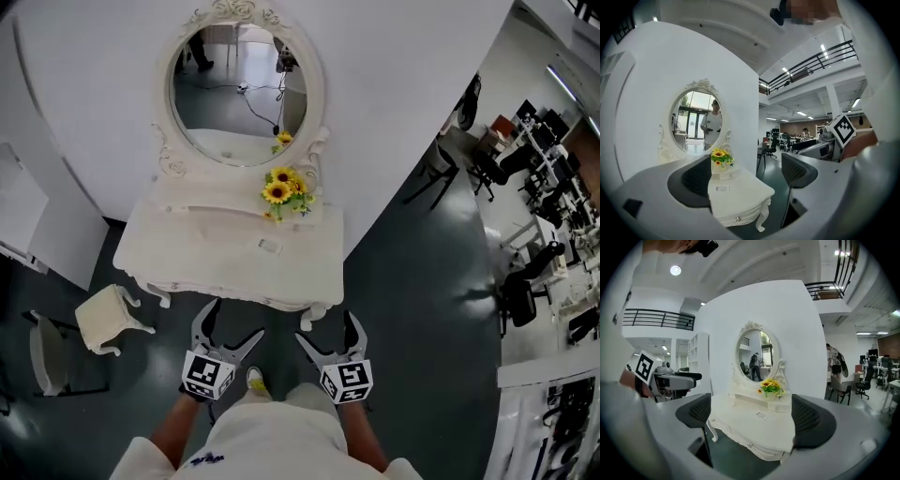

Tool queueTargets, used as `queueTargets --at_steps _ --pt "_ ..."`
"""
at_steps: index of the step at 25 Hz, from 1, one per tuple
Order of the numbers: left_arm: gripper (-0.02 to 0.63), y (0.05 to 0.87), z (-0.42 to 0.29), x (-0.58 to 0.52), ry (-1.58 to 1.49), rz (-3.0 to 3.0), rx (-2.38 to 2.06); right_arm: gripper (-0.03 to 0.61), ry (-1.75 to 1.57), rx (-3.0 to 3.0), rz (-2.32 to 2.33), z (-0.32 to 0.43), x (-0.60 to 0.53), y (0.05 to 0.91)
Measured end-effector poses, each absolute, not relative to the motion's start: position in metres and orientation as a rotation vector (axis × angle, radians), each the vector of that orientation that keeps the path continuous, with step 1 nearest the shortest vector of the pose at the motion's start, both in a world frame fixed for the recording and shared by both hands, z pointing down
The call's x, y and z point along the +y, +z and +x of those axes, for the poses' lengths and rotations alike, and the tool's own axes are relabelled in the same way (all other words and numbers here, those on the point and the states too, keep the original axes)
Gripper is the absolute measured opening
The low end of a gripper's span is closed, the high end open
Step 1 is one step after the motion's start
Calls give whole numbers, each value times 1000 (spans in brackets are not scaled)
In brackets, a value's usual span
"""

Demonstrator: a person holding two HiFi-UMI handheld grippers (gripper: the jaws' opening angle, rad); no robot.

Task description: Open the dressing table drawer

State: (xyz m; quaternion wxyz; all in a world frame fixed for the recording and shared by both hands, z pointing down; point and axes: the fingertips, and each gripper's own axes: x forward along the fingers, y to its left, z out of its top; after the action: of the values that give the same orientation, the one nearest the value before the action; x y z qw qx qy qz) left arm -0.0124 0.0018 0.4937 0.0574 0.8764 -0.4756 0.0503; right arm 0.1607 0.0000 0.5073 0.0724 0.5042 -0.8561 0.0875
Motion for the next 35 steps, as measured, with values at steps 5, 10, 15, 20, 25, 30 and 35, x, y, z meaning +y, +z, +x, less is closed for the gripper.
queueTargets --at_steps 5,10,15,20,25,30,35 --pt "474 500 -10 -35 146 2679 -1360 552 294 -2512 1544 157 -25 518" --pt "475 508 -9 -75 148 2663 -1350 552 300 -2495 1558 160 -67 522" --pt "474 520 -13 -117 195 2658 -1379 552 319 -2533 1515 156 -119 531" --pt "474 530 -28 -166 259 2589 -1470 552 320 -2563 1464 162 -176 538" --pt "474 523 -15 -211 268 2557 -1516 552 338 -2584 1439 174 -221 540" --pt "474 531 9 -242 302 2559 -1493 552 375 -2589 1431 190 -250 546" --pt "474 550 13 -264 340 2499 -1509 551 398 -2580 1388 201 -272 560"
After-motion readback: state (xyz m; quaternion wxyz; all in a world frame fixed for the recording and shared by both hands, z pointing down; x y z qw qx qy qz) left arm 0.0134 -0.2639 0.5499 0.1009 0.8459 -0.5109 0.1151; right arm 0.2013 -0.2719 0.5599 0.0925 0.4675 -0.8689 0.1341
